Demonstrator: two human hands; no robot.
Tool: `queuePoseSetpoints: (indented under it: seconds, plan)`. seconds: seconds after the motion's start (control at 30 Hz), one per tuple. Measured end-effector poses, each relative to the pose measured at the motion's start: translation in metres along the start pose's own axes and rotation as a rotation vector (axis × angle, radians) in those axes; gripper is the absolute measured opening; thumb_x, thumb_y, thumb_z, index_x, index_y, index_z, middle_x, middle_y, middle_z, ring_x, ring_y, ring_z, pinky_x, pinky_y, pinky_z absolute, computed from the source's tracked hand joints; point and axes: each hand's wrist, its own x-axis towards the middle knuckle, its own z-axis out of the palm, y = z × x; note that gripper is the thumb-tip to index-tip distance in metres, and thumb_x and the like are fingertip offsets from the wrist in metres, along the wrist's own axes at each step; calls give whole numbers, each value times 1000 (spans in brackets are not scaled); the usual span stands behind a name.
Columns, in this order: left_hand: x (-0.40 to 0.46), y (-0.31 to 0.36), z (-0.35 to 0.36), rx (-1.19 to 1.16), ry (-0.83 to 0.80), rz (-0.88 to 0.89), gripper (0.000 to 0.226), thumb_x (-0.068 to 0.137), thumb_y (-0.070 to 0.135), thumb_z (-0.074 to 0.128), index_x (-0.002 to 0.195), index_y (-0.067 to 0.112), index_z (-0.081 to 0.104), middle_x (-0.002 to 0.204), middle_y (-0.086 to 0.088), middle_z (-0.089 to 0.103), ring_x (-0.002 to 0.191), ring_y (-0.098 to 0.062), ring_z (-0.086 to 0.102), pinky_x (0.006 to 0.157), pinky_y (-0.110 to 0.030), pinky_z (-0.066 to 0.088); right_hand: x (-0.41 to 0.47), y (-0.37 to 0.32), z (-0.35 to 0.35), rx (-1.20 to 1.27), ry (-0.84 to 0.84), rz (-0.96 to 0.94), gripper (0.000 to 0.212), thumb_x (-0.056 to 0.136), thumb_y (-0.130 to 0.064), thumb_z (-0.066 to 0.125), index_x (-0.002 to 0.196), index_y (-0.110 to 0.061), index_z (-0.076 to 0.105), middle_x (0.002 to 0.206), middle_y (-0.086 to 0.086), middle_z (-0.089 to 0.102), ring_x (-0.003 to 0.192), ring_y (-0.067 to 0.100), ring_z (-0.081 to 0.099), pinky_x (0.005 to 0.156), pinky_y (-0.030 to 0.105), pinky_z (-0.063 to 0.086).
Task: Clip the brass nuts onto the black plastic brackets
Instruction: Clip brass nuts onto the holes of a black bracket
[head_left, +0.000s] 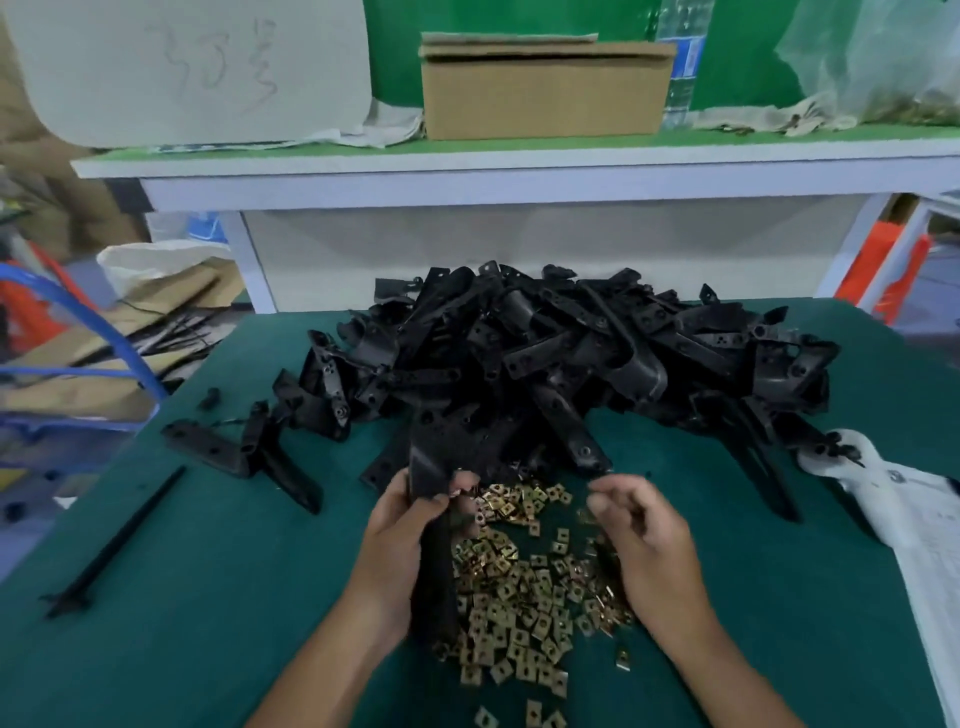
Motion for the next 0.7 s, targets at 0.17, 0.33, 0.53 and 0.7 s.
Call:
queuePoseSetpoints:
  seconds: [0.17,0.33,0.53,0.7]
  plan:
    - [-2,-6,-10,50,-117,-48,42,94,5,54,125,33,63,96,-14,70,82,-23,67,61,-34,55,1,-4,0,318,-42,212,18,92,-39,59,91,-22,65,73,-7,59,68,9,55,62,21,47]
    - [-2,-5,-5,-39,-105,-50,2,93,20,68,90,20,69,88,-10,64,73,-17,65,59,-33,57,8,-19,12,627,-89,395,23,92,-36,59,92,-14,50,66,-7,47,54,5,38,45,17,38]
    - [-1,-10,-3,38,-145,50,21,90,34,67,99,16,64,88,-9,70,77,-18,67,70,-27,57,17,-31,24,615,-134,488,23,86,-38,62,91,-16,60,71,-6,58,50,2,38,37,13,29]
    - [-1,-11,-3,141,-193,74,35,89,36,73,105,7,64,101,-6,75,94,-15,72,81,-18,54,10,-23,29,627,-243,350,31,78,-46,82,80,-19,67,81,-3,52,67,6,44,55,17,43]
